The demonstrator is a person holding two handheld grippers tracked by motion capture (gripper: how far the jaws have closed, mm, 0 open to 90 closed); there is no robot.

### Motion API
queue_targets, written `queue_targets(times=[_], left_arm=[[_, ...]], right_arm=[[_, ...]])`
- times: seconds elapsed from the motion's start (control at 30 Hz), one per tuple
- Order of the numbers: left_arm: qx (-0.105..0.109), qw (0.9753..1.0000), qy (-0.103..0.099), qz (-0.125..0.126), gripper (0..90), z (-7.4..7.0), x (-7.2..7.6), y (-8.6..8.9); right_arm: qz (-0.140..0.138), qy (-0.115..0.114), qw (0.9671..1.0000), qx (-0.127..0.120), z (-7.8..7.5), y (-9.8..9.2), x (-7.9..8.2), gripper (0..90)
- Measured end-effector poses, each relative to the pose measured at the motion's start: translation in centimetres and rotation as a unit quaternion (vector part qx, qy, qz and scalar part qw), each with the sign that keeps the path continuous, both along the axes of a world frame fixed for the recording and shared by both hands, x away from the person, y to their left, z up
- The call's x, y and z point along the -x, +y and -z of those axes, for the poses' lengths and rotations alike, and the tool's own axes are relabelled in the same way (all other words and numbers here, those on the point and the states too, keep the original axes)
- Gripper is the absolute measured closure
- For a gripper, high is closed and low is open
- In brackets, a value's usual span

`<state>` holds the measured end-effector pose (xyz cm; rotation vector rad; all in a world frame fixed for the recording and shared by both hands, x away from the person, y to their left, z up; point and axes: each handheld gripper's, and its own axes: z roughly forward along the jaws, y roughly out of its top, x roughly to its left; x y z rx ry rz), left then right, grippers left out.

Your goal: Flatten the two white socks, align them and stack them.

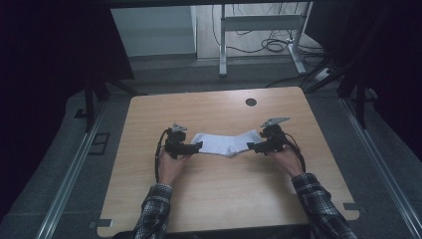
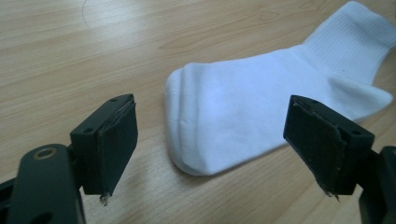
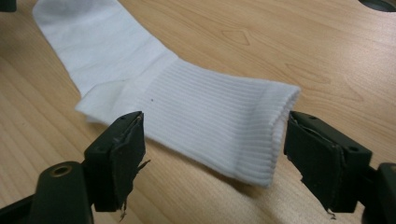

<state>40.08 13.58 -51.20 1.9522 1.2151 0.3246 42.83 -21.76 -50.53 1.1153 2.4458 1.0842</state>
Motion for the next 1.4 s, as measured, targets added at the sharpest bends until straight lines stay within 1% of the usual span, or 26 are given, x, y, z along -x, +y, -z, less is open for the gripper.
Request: queue_targets(times=[0.03, 0.13, 0.2, 0.33, 0.53, 0.67, 0.77, 0.93, 1.07, 1.17, 1.4], left_arm=[[0.001, 1.0000, 0.002, 0.002, 17.0, 0.0, 0.1, 0.0], [-0.004, 0.9999, 0.002, 0.010, 14.8, -0.1, 0.6, -0.2], [-0.011, 0.9999, -0.001, 0.010, 14.0, -0.1, 0.9, -0.3], [-0.007, 0.9998, -0.005, 0.016, 13.8, -0.2, 1.5, -0.2], [-0.024, 0.9995, -0.012, 0.020, 12.5, -0.2, 2.5, -0.2], [-0.025, 0.9993, -0.015, 0.023, 12.3, -0.3, 3.3, 0.0], [-0.031, 0.9990, -0.017, 0.026, 12.1, -0.3, 3.9, 0.2], [-0.034, 0.9988, -0.021, 0.029, 12.0, -0.5, 4.9, 0.5], [-0.034, 0.9987, -0.022, 0.030, 11.9, -0.6, 5.9, 0.8], [-0.042, 0.9983, -0.026, 0.031, 11.9, -0.8, 6.6, 1.0], [-0.040, 0.9982, -0.032, 0.030, 11.9, -0.9, 8.5, 1.7]], right_arm=[[0.002, 0.000, 1.0000, -0.001, 0.0, 0.0, 0.2, 17.7], [0.000, -0.001, 1.0000, -0.003, 0.0, -0.2, 0.6, 15.2], [-0.002, 0.000, 1.0000, -0.005, 0.0, -0.3, 0.9, 14.2], [-0.007, -0.002, 1.0000, -0.002, -0.1, -0.5, 1.4, 12.6], [-0.011, -0.003, 0.9999, -0.004, -0.5, -0.8, 2.3, 10.9], [-0.014, -0.002, 0.9999, -0.004, -0.6, -1.0, 2.8, 10.4], [-0.016, -0.003, 0.9999, -0.003, -0.8, -1.3, 3.2, 10.0], [-0.020, -0.011, 0.9997, 0.000, -1.1, -1.7, 3.9, 9.7], [-0.024, -0.014, 0.9996, -0.002, -1.3, -2.1, 4.7, 9.7], [-0.027, -0.021, 0.9994, 0.002, -1.5, -2.4, 5.4, 9.6], [-0.030, -0.026, 0.9992, -0.006, -1.9, -3.1, 7.0, 9.6]])
